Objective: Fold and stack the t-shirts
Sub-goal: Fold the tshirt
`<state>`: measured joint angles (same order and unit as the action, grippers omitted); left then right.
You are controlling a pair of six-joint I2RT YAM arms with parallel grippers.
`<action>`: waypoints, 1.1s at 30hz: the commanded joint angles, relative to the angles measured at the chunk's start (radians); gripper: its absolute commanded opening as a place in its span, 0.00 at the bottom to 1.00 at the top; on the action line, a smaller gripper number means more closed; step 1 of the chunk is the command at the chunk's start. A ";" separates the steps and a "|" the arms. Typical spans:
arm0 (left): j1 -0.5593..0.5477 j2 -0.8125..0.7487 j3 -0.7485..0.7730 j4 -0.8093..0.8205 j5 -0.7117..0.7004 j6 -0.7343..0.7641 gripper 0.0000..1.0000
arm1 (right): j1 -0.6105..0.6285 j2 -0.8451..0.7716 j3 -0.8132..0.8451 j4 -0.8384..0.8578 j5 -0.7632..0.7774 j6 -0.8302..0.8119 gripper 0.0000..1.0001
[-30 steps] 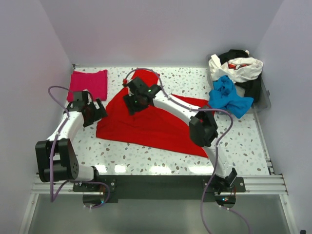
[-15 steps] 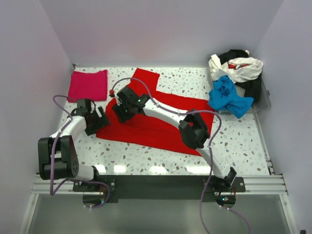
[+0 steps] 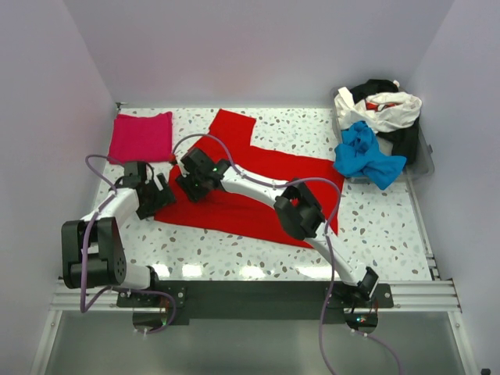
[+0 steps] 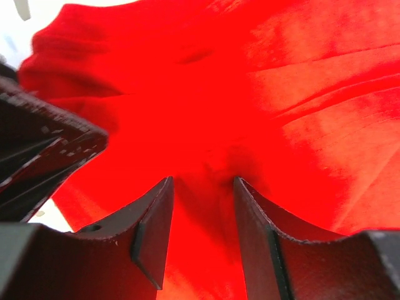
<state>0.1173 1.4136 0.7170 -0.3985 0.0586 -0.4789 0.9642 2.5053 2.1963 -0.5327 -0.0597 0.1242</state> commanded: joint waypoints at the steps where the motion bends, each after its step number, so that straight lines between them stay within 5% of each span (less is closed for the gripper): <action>1: 0.002 -0.018 -0.033 0.013 -0.017 0.014 0.88 | 0.007 0.003 0.029 0.057 0.057 -0.034 0.46; 10: 0.001 -0.031 -0.063 0.016 -0.020 0.017 0.89 | 0.007 0.020 0.033 0.060 0.133 -0.037 0.30; 15: 0.002 -0.021 -0.085 0.030 -0.023 0.017 0.89 | 0.007 0.006 0.022 0.054 0.146 -0.018 0.01; 33: 0.004 -0.004 -0.090 0.038 -0.036 0.016 0.89 | -0.140 -0.171 -0.141 0.066 0.222 0.146 0.00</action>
<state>0.1165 1.3769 0.6689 -0.3447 0.0475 -0.4770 0.8803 2.4317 2.0865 -0.4927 0.1207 0.2184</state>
